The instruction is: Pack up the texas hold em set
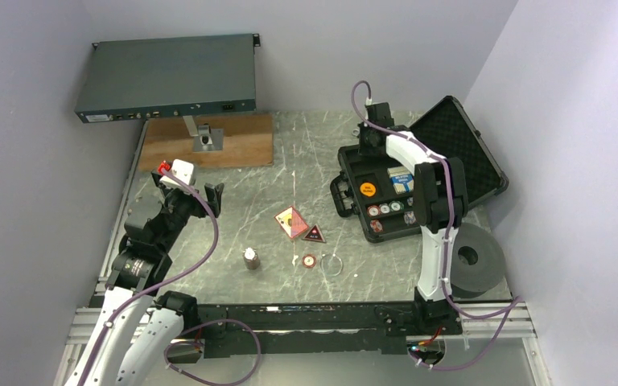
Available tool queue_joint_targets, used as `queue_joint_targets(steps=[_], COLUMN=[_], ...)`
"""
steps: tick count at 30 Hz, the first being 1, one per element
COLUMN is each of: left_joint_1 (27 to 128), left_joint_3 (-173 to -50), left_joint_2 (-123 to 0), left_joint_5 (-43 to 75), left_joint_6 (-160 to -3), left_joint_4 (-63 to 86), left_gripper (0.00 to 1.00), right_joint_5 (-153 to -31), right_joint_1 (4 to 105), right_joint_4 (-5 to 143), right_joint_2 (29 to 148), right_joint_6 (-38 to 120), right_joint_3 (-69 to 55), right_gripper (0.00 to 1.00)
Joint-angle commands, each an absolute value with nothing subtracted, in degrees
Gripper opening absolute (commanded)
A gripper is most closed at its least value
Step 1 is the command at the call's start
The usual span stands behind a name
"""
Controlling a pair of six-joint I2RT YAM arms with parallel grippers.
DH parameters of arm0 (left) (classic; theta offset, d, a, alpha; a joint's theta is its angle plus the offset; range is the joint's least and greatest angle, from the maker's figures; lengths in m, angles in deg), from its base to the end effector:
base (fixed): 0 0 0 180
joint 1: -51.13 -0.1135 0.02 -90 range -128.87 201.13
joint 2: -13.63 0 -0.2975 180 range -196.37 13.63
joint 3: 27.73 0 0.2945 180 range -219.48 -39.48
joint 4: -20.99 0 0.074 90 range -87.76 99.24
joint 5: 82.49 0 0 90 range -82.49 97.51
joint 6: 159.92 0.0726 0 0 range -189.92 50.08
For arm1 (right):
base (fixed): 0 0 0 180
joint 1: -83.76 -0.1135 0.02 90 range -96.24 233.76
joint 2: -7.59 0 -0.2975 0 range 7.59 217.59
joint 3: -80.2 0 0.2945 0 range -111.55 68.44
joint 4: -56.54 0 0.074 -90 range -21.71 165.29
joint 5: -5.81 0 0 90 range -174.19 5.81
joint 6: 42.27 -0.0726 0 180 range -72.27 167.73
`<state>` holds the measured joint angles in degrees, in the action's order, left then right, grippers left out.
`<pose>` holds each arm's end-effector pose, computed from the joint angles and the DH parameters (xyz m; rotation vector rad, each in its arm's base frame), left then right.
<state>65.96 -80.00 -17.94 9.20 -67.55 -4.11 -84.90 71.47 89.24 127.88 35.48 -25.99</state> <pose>0.1813 -0.0502 0.3621 0.2691 1.6289 -0.1901 0.5431 0.1192 0.1918 -0.0067 2.3986 0.2163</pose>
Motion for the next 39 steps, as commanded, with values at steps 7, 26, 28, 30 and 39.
queue_joint_targets(steps=[7,26,28,30,39], left_joint_1=[66.18,66.22,66.20,66.21,66.17], left_joint_3=[-80.75,-80.89,-80.88,-80.96,-80.84], left_joint_2=[-17.54,-17.69,-17.60,-17.54,-16.81], left_joint_5=[9.97,9.88,9.96,10.04,10.27], left_joint_6=[-67.11,-67.11,-67.11,-67.18,-67.26], left_joint_4=[-3.09,-3.19,-3.19,-3.16,-2.99], left_gripper=[0.89,0.89,0.89,0.89,0.89], right_joint_5=[-64.23,-84.92,-81.82,-77.09,-56.34], right_joint_1=[76.59,75.85,76.01,76.31,80.33], right_joint_4=[92.65,90.92,89.72,88.57,90.63], right_joint_2=[134.39,123.47,121.44,119.94,122.56], right_joint_6=[38.85,36.83,35.76,34.58,33.03], right_joint_3=[-31.00,-27.98,-27.28,-26.59,-29.36], right_gripper=[0.09,0.41,0.41,0.37,0.00])
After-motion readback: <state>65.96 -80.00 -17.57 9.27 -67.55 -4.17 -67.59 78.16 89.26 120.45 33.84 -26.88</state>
